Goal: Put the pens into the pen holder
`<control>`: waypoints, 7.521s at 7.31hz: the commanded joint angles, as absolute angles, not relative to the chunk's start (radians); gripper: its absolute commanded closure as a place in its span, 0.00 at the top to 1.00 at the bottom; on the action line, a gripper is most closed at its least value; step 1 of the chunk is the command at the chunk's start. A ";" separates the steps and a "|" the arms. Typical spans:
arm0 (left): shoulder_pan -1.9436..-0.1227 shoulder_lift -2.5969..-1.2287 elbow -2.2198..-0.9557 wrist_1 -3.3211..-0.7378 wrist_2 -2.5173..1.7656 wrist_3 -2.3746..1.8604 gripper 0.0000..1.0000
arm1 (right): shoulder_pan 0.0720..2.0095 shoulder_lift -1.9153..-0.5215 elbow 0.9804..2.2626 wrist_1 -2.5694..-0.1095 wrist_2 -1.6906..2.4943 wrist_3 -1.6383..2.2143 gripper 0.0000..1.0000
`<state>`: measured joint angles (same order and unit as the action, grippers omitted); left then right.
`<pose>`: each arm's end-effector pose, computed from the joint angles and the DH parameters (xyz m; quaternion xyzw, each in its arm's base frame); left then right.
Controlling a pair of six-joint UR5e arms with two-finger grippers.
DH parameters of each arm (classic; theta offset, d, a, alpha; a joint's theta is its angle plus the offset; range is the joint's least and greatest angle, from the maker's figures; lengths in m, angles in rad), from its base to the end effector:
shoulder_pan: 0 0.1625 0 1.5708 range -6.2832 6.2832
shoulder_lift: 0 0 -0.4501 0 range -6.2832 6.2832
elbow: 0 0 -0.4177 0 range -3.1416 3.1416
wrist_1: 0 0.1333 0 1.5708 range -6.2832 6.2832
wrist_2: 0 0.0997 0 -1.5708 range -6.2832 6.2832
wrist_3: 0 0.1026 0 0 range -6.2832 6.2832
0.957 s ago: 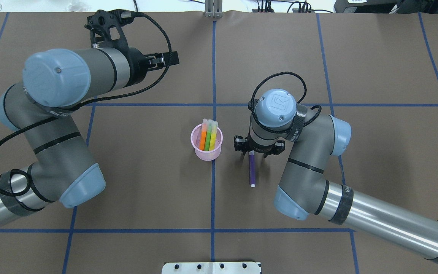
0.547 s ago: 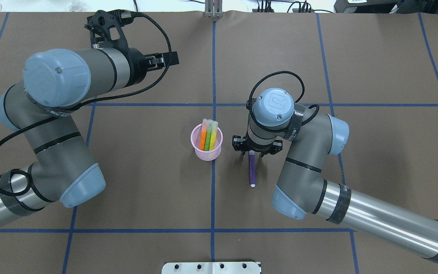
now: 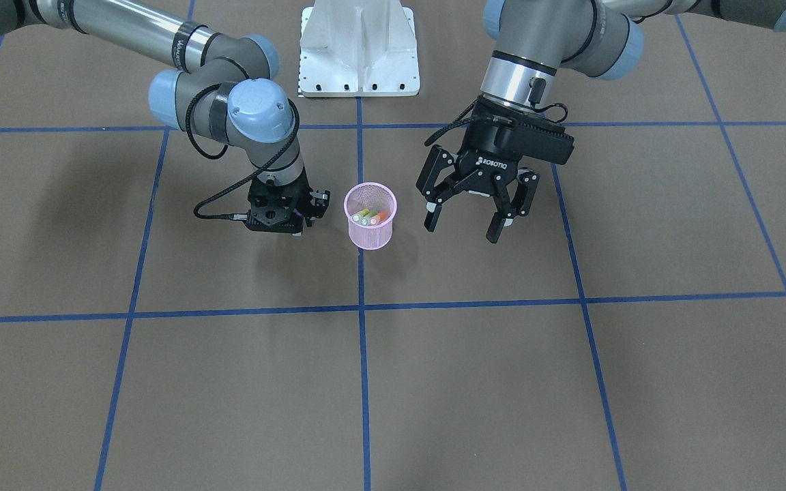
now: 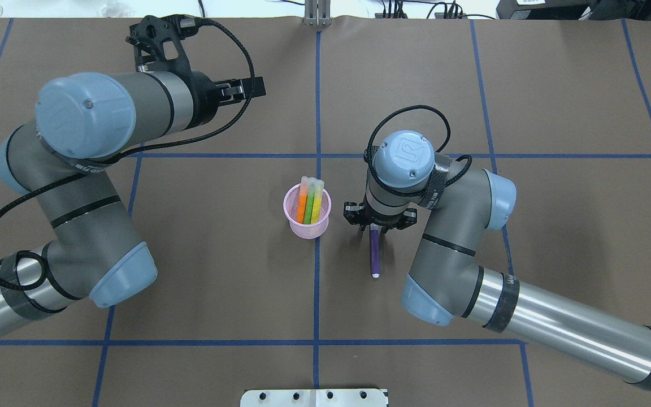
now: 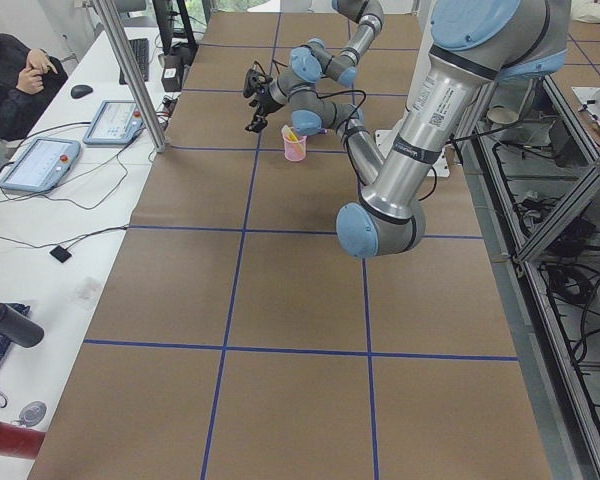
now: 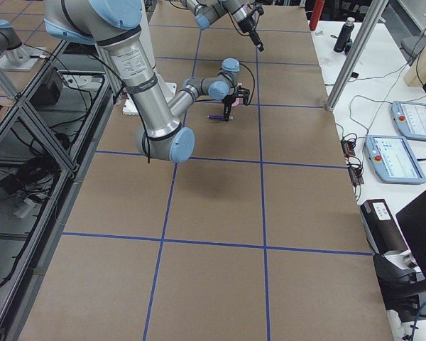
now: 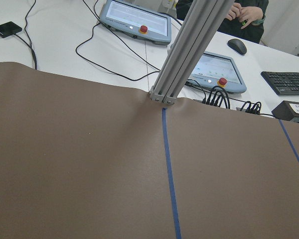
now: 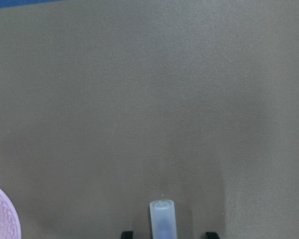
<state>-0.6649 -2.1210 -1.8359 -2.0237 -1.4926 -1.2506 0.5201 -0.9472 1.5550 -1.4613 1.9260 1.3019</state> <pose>0.4236 -0.5117 0.1774 0.3077 0.5067 -0.1609 0.7891 -0.5972 -0.4545 0.2963 -0.0199 -0.3825 0.0539 0.9222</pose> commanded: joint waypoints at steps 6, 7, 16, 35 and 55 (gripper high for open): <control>-0.666 -2.120 -1.830 -2.029 -1.491 -1.252 1.00 | 0.590 -0.952 1.649 -1.474 1.982 1.281 0.00; -0.666 -2.120 -1.830 -2.029 -1.491 -1.252 1.00 | 0.600 -0.980 1.699 -1.470 1.977 1.282 0.00; -0.738 -2.054 -1.792 -2.016 -1.531 -1.181 1.00 | 0.501 -0.989 1.882 -1.121 1.432 1.257 0.00; -0.738 -2.022 -1.773 -2.028 -1.531 -1.195 1.00 | 0.326 -0.933 1.776 -1.091 1.118 1.124 0.99; -1.368 -1.632 -1.798 -1.477 -2.166 -0.285 1.00 | 1.554 -1.493 1.555 -1.632 2.302 -0.112 1.00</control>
<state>-1.3537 -1.6603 -1.8139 -1.4814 -2.1652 -0.2899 1.5314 -1.4838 1.5622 -1.6345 2.2786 -0.1157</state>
